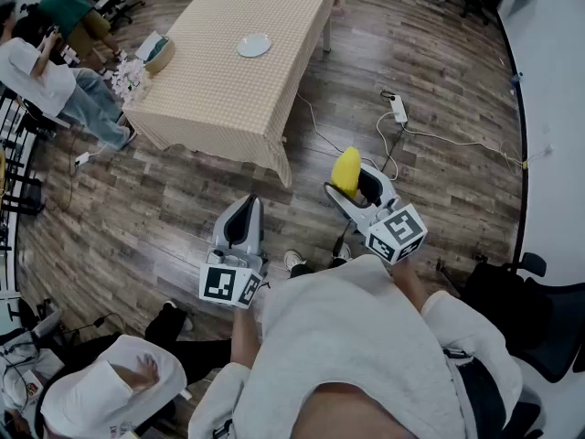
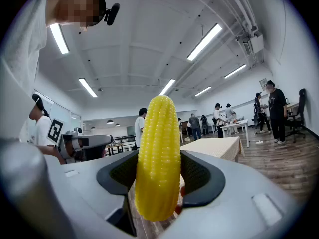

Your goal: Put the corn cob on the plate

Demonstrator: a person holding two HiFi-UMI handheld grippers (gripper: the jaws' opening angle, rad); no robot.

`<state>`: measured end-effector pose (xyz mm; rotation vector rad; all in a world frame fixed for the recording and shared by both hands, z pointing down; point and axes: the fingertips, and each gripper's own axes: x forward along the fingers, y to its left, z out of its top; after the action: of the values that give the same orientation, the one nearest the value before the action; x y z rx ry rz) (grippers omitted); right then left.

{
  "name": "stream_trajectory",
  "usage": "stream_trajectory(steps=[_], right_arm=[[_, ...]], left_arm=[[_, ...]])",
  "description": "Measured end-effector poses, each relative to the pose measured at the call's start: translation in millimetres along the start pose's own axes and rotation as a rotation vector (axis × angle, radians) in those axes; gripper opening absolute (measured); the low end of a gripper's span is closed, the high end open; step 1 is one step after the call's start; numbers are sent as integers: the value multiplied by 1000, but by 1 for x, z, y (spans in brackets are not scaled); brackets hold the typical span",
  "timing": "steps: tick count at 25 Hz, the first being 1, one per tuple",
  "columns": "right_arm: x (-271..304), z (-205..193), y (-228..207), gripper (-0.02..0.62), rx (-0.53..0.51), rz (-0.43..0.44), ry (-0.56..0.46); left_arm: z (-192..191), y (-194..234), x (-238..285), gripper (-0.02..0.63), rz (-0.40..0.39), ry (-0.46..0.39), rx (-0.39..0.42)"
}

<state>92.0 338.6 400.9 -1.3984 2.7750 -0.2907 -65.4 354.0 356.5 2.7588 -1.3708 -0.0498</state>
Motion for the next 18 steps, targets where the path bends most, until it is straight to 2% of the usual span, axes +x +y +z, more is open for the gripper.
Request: stream_trajectory(steps=[6, 10, 18], right_arm=[[2, -2, 2, 259, 2, -3, 2], [1, -1, 3, 259, 40, 25, -13], [-1, -1, -4, 259, 32, 28, -1]], left_arm=[[0, 4, -3, 8, 5, -2, 2], [-3, 4, -1, 8, 8, 2, -2], [-4, 4, 4, 8, 28, 11, 0]])
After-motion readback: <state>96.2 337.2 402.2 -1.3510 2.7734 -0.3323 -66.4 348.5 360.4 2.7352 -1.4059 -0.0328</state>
